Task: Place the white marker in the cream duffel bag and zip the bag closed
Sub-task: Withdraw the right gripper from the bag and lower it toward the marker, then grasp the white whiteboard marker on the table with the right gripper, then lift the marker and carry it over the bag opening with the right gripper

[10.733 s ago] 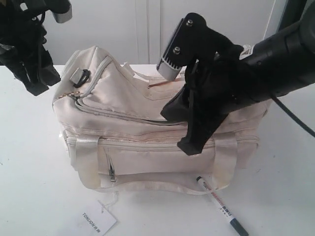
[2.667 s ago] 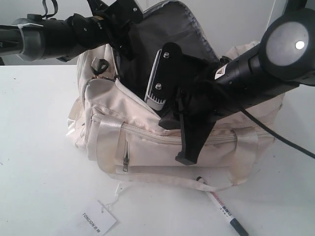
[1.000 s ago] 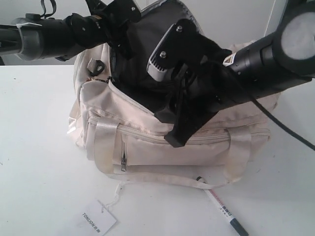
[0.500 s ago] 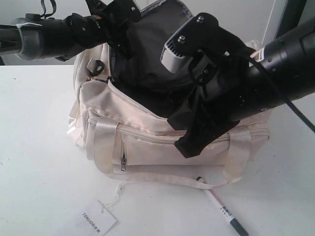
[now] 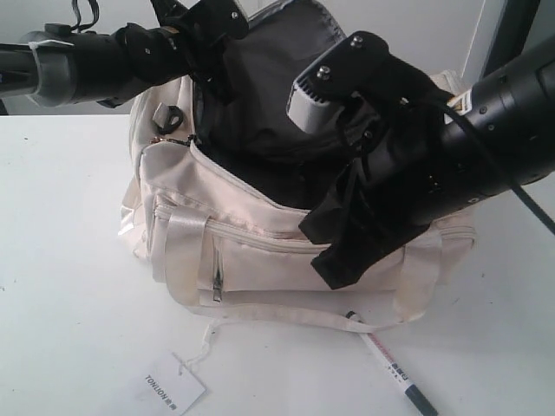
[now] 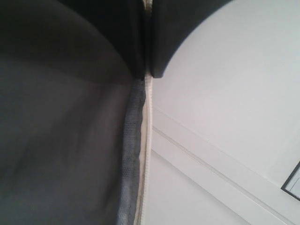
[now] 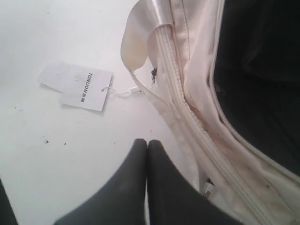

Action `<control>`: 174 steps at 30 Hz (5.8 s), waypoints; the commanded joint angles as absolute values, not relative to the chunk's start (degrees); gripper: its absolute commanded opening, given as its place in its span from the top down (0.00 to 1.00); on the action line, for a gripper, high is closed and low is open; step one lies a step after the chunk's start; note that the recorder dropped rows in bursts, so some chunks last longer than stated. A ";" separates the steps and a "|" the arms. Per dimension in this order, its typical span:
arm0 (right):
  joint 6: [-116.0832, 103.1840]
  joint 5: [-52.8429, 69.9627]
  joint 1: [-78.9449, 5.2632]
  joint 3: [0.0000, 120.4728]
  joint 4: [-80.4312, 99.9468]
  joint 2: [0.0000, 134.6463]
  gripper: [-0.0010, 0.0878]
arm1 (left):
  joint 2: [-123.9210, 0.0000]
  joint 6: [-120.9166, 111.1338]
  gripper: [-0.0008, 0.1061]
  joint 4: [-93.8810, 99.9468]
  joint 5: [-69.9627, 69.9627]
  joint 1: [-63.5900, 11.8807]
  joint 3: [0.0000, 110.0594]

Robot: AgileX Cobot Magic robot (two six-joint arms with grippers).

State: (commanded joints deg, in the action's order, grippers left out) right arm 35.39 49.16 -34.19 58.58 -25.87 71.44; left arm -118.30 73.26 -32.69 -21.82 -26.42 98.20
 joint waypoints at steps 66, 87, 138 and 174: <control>-14.34 44.20 -34.19 38.44 0.00 71.44 0.99 | -118.30 73.26 0.99 -32.69 -21.82 -26.42 98.20; -10.14 25.66 -34.19 29.23 0.00 71.58 0.99 | -118.30 73.26 0.99 -32.69 -21.82 -26.42 98.20; -8.13 19.00 -34.19 27.30 0.00 85.36 0.73 | -118.30 73.26 0.99 -32.69 -21.82 -26.42 98.20; 23.23 36.77 -34.19 27.30 -20.44 72.17 0.99 | -118.30 73.26 0.99 -32.69 -21.82 -26.42 98.20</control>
